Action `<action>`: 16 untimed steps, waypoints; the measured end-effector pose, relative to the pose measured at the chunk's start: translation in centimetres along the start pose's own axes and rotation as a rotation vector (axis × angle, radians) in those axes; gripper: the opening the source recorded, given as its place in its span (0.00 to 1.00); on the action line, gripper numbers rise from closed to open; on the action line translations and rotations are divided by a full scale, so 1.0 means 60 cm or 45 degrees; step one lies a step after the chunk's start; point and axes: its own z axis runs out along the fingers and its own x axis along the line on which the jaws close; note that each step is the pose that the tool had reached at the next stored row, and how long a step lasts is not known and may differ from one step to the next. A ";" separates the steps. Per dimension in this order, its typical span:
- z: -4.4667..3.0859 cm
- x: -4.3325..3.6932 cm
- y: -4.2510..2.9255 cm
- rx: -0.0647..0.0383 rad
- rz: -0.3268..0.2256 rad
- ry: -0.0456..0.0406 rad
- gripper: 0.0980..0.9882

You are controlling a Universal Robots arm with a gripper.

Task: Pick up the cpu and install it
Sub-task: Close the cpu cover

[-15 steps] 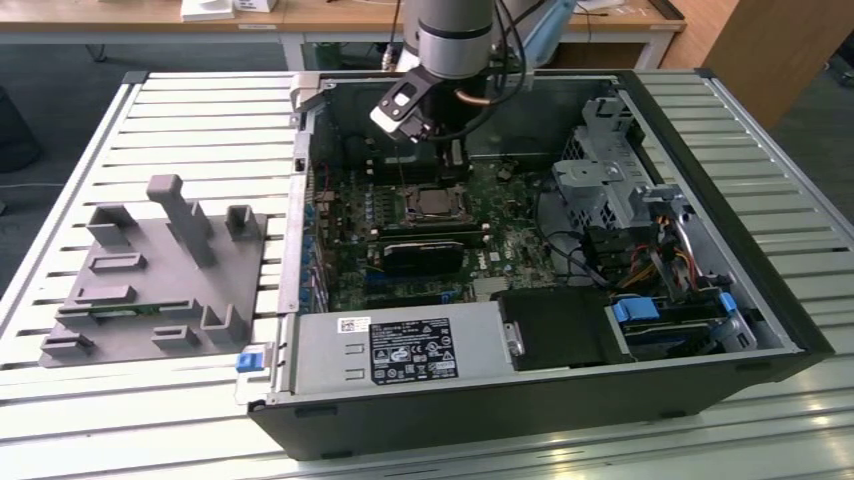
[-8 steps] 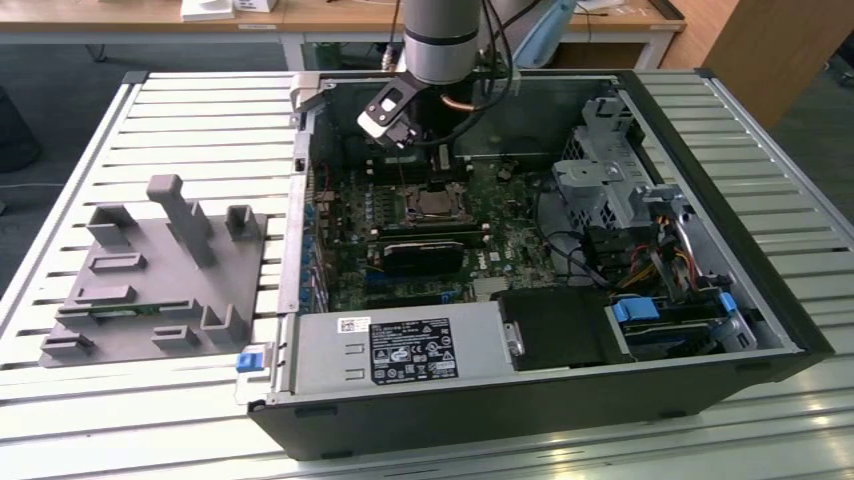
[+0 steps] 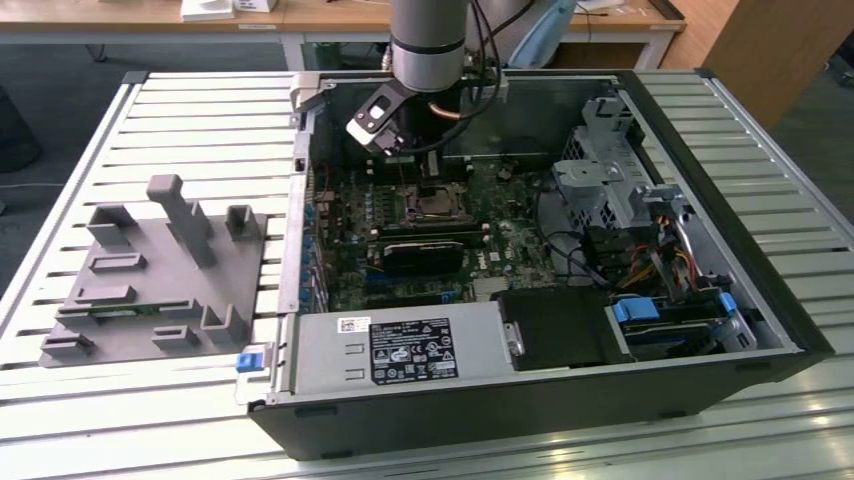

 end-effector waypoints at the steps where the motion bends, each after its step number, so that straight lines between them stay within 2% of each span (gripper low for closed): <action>1: 0.001 0.000 -0.002 0.000 0.000 0.000 0.01; 9: 0.009 0.000 -0.012 0.000 0.000 0.000 0.01; 16: 0.015 0.000 -0.013 0.001 0.000 -0.001 0.01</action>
